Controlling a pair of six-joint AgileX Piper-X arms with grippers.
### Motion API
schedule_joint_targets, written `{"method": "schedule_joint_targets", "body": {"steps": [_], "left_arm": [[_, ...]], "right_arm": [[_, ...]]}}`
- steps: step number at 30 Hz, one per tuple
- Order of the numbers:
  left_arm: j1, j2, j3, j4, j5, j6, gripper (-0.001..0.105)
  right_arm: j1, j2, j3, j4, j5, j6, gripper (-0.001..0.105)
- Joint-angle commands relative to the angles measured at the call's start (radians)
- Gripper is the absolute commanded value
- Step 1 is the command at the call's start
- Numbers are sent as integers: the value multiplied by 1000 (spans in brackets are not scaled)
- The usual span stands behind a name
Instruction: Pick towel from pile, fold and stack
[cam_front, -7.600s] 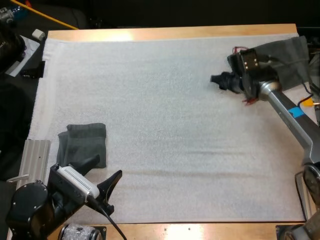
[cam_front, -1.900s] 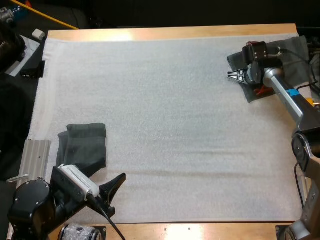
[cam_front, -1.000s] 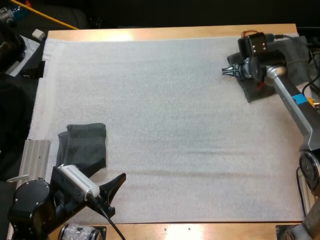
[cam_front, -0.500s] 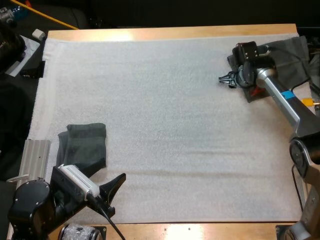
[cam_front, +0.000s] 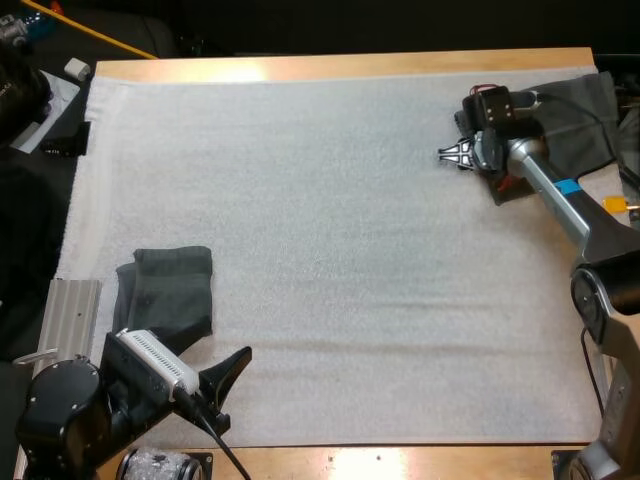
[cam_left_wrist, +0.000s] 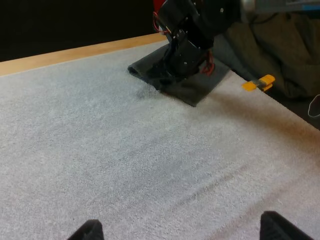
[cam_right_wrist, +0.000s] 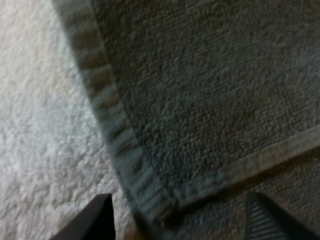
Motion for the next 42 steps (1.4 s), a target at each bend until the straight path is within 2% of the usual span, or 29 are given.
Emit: {"method": "schedule_joint_targets", "body": {"steps": [1, 9, 11, 16, 27, 35, 37, 42], "left_arm": [[-2, 1, -6, -2, 5, -11, 62], [-2, 4, -7, -2, 6, -9, 61], [-3, 6, -5, 1, 5, -8, 61], [-5, 2, -5, -6, 7, -4, 62], [-5, 9, -4, -11, 7, -2, 62], [-6, 20, -4, -19, 11, -3, 62], [-4, 15, -6, -8, 12, -8, 62], [-5, 15, -5, -13, 11, -6, 62]], "right_arm": [[-12, 5, -13, -20, 11, 9, 50], [-10, 8, -20, -14, -16, 13, 6], [-10, 10, -20, -4, -29, 10, 1], [-4, -25, -18, 37, -36, -17, 0], [60, -290, -18, 118, -14, -247, 1], [121, -483, -19, 253, -31, -263, 1], [123, -457, -15, 224, -24, -254, 0], [174, -482, -10, 324, -37, -206, 0]]}}
